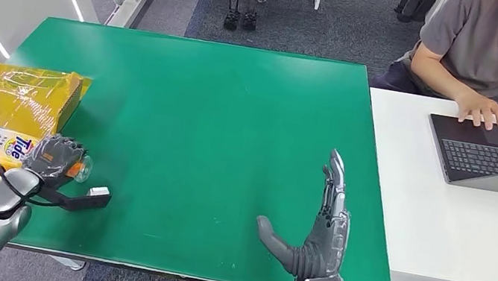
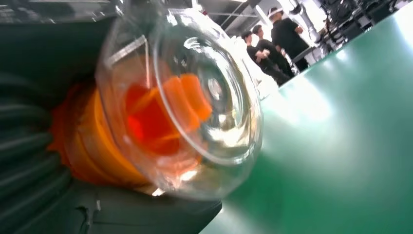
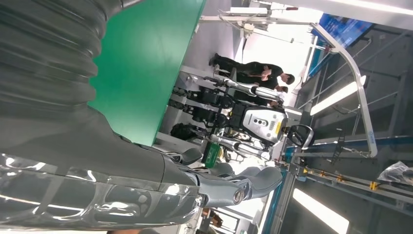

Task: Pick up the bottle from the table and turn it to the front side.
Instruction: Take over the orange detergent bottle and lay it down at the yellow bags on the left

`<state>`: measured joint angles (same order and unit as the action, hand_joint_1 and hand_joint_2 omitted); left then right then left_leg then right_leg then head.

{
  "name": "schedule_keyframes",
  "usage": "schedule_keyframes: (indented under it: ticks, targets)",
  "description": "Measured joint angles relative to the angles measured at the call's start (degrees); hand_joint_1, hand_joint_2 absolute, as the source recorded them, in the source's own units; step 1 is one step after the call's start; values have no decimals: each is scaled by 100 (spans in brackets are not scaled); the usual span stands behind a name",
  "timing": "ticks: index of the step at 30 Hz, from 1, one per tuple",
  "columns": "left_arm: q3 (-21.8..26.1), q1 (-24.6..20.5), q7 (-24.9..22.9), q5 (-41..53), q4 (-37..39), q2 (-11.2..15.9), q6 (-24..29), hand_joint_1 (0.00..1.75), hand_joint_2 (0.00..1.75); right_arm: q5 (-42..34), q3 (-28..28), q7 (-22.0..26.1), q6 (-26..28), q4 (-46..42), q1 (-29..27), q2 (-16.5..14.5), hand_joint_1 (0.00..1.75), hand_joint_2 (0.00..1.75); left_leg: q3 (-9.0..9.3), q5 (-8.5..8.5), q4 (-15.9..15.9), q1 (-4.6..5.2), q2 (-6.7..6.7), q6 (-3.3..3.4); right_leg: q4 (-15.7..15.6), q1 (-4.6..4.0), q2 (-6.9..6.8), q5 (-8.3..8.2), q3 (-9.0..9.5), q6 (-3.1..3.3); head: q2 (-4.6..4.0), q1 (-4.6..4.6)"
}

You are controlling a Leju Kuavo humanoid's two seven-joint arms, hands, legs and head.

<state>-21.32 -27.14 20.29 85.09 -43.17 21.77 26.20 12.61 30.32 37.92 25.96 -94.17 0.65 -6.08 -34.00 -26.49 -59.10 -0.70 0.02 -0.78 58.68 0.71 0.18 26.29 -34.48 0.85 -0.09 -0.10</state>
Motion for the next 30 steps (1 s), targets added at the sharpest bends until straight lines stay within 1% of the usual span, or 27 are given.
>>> schedule_keyframes:
  ticks: [4,8,14,18,23,27,30]
  targets:
    - [16,-201,247,-258,0,-134,1,175,175,24,0,-39,-7,-26,-5,-3,0,175,0,0,0,0,0,0,0,0,0,-1,0,1,0,0]
    - [25,-311,344,-380,0,-237,1,175,175,26,0,-56,-8,-26,-6,-15,0,175,0,0,0,0,3,0,0,0,3,-1,-1,1,0,-1]
    - [31,-331,384,-450,0,-278,-1,175,175,33,0,-55,-6,-26,-9,-15,0,175,0,0,0,0,3,0,0,0,3,-1,-2,1,0,1]
    - [70,-334,434,-582,33,-373,-128,175,175,28,10,-11,44,-24,-80,-15,0,175,-1,0,1,0,3,0,0,0,3,-1,-1,1,0,1]
    - [119,-324,542,-671,118,-362,-118,175,175,-1,26,0,97,-23,-110,-13,0,175,-2,0,1,0,1,0,0,0,2,-1,-1,1,0,0]
    - [129,-304,654,-726,170,-361,-222,2,175,-2,54,-1,121,-23,-106,-3,0,175,-3,0,1,0,1,0,1,0,1,-1,-1,1,0,-1]
    - [126,-266,738,-815,202,-363,-451,0,175,-17,86,-5,168,-22,-105,10,0,175,-3,0,1,0,1,0,1,0,2,-1,-1,1,0,1]
